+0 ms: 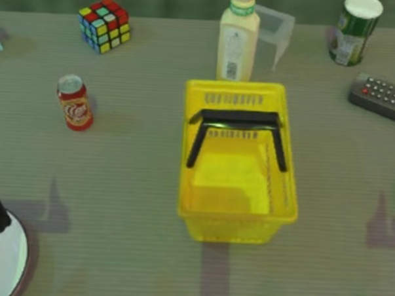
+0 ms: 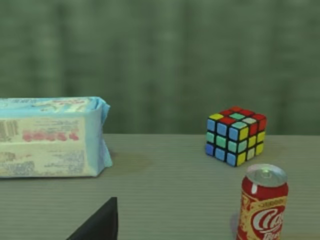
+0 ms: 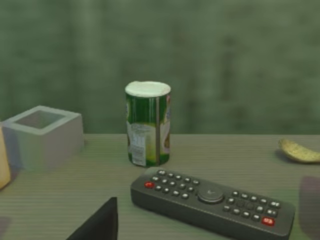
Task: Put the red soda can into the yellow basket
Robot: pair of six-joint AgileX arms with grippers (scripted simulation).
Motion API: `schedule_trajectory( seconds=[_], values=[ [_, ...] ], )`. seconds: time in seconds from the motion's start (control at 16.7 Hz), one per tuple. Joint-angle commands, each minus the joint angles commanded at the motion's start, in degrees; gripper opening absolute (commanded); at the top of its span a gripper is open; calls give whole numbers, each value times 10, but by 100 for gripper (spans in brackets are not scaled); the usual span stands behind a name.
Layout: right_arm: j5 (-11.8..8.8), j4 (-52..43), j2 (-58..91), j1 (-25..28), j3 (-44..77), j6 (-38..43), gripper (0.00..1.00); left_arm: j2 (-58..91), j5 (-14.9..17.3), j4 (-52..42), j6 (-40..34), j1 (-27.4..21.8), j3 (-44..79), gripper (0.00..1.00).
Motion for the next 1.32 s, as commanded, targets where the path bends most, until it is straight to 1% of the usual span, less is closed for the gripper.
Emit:
schedule_trajectory(
  seconds=[0.24, 0.36, 0.54, 0.84, 1.32],
  values=[
    [0, 0, 0, 0, 0, 0, 100, 16, 3, -13, 6, -5, 16, 100],
    [0, 0, 0, 0, 0, 0, 100, 53, 10, -44, 20, -15, 53, 100],
    [0, 0, 0, 0, 0, 0, 100, 147, 20, -118, 52, -34, 148, 100],
    [0, 0, 0, 0, 0, 0, 100, 382, 32, -286, 123, -63, 379, 100],
    [0, 0, 0, 0, 0, 0, 100, 873, 28, -570, 254, -86, 826, 100]
  ],
)
